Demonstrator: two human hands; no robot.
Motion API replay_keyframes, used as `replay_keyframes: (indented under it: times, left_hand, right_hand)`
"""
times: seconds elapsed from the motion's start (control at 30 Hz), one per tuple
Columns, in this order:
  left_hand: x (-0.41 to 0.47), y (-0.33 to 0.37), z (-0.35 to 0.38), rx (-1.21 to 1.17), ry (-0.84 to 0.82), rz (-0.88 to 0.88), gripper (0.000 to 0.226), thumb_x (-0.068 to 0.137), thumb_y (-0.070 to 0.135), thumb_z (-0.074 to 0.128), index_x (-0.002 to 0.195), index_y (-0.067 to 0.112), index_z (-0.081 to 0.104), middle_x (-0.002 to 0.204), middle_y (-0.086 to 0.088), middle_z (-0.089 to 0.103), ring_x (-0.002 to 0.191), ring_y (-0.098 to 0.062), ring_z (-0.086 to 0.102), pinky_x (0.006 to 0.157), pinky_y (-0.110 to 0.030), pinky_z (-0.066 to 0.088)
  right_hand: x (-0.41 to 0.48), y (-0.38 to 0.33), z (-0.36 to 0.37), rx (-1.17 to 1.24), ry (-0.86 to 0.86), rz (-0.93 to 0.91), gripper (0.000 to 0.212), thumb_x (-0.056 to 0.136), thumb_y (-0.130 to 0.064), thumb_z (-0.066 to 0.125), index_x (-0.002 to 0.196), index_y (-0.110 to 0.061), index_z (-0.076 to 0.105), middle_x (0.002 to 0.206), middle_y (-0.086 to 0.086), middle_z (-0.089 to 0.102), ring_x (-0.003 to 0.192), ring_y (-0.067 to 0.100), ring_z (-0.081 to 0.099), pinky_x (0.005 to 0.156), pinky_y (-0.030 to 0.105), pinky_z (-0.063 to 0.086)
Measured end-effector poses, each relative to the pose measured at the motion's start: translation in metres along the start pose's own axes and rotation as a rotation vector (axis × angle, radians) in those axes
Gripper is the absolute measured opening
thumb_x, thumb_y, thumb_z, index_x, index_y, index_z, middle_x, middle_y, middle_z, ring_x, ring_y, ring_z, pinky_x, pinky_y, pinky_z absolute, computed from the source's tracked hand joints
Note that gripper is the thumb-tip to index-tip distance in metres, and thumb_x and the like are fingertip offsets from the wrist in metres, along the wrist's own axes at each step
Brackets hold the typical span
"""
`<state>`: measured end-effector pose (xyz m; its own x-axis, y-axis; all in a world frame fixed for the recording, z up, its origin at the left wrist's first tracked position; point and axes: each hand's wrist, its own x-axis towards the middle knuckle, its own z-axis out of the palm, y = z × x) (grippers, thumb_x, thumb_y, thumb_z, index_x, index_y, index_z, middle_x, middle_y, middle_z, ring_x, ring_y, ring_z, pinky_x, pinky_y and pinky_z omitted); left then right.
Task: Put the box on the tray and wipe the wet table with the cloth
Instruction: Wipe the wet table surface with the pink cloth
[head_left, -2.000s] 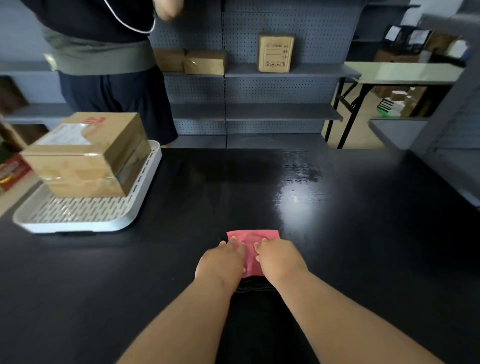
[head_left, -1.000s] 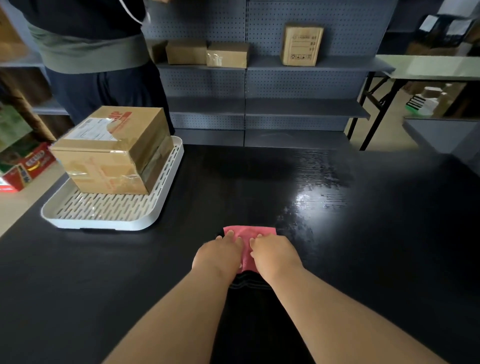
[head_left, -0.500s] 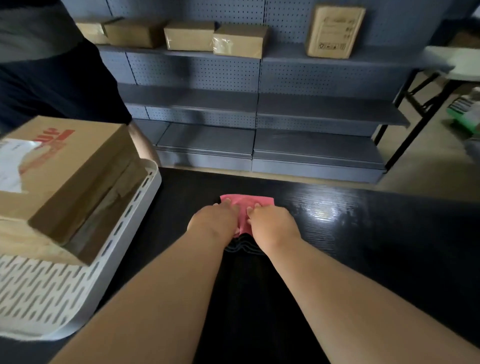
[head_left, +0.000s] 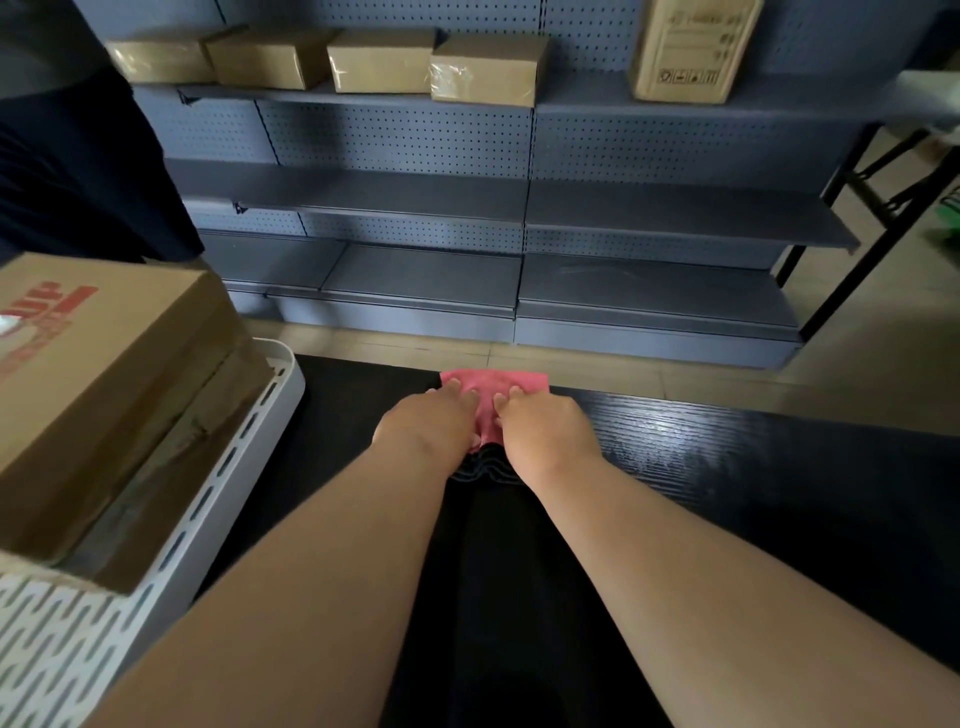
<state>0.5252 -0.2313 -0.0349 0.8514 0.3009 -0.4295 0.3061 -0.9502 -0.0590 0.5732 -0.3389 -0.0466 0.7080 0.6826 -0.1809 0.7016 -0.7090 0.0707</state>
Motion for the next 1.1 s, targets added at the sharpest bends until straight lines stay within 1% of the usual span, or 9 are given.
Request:
replay_keyframes:
  times: [0.07,0.23,0.3,0.5,0.57,0.73,0.87,1.03,1.1]
  left_hand:
    - [-0.008,0.002,0.001,0.004,-0.002,0.004,0.057,0.099,0.028,0.046,0.15,0.018,0.023,0.158,-0.004,0.018,0.138,-0.029,0.036,0.103,-0.046,0.043]
    - [-0.039,0.01,0.016,-0.003,-0.004,0.007,0.056,0.098,0.028,0.047,0.149,0.018,0.025,0.159,-0.003,0.018,0.137,-0.029,0.037,0.102,-0.045,0.044]
    - [-0.058,0.014,0.024,-0.007,-0.007,0.01,0.056,0.098,0.027,0.046,0.149,0.018,0.025,0.159,-0.003,0.015,0.139,-0.028,0.034,0.102,-0.045,0.043]
    - [-0.134,0.035,0.057,0.003,-0.029,0.053,0.058,0.099,0.025,0.044,0.151,0.018,0.019,0.161,-0.003,0.009,0.144,-0.028,0.025,0.104,-0.048,0.043]
    - [-0.165,0.045,0.073,0.004,-0.027,0.065,0.057,0.099,0.023,0.043,0.151,0.017,0.02,0.161,-0.003,0.009,0.144,-0.028,0.026,0.102,-0.048,0.044]
    - [-0.254,0.082,0.11,0.052,-0.005,0.114,0.055,0.099,0.017,0.043,0.149,0.014,0.022,0.16,-0.007,0.011,0.142,-0.03,0.029,0.101,-0.044,0.044]
    - [-0.314,0.114,0.135,0.062,-0.009,0.167,0.055,0.099,0.013,0.041,0.15,0.013,0.021,0.162,-0.007,0.007,0.145,-0.03,0.023,0.103,-0.044,0.04]
    - [-0.368,0.153,0.159,0.1,0.01,0.27,0.053,0.099,0.013,0.04,0.149,0.012,0.023,0.161,-0.009,0.01,0.145,-0.03,0.025,0.103,-0.043,0.04]
    - [-0.385,0.169,0.165,0.1,0.028,0.308,0.05,0.099,0.013,0.04,0.148,0.01,0.027,0.159,-0.009,0.017,0.142,-0.031,0.03,0.101,-0.043,0.041]
  right_hand:
    - [-0.007,-0.001,0.002,-0.008,-0.005,0.002,0.042,0.102,-0.013,0.035,0.144,-0.014,0.038,0.146,0.005,0.043,0.118,0.029,0.058,0.081,0.038,0.05]
    - [-0.039,-0.007,0.006,0.01,-0.095,0.015,0.052,0.101,-0.012,0.041,0.15,-0.016,0.026,0.157,0.005,0.027,0.123,0.03,0.055,0.086,0.04,0.051]
    - [-0.058,-0.012,0.007,0.01,-0.13,0.018,0.055,0.1,-0.012,0.043,0.151,-0.016,0.025,0.158,0.005,0.025,0.123,0.031,0.054,0.086,0.04,0.051]
    - [-0.14,-0.03,0.025,-0.011,-0.126,0.051,0.049,0.1,-0.013,0.041,0.148,-0.015,0.03,0.148,0.006,0.041,0.111,0.03,0.062,0.071,0.036,0.05]
    - [-0.176,-0.038,0.033,-0.015,-0.126,0.057,0.048,0.101,-0.012,0.04,0.148,-0.014,0.03,0.147,0.005,0.042,0.11,0.029,0.062,0.071,0.036,0.05]
    - [-0.273,-0.052,0.043,0.007,-0.148,0.122,0.043,0.102,-0.014,0.038,0.145,-0.016,0.038,0.144,0.004,0.047,0.113,0.028,0.061,0.084,0.038,0.053]
    - [-0.351,-0.053,0.054,0.064,-0.192,0.165,0.049,0.101,-0.015,0.039,0.149,-0.02,0.03,0.148,0.001,0.042,0.12,0.028,0.057,0.093,0.038,0.052]
    - [-0.435,-0.048,0.065,0.142,-0.201,0.259,0.044,0.105,-0.025,0.03,0.149,-0.022,0.03,0.15,-0.001,0.04,0.122,0.028,0.056,0.097,0.039,0.05]
    - [-0.462,-0.043,0.069,0.158,-0.208,0.297,0.044,0.105,-0.026,0.029,0.149,-0.023,0.03,0.151,-0.002,0.039,0.123,0.027,0.055,0.097,0.038,0.049]
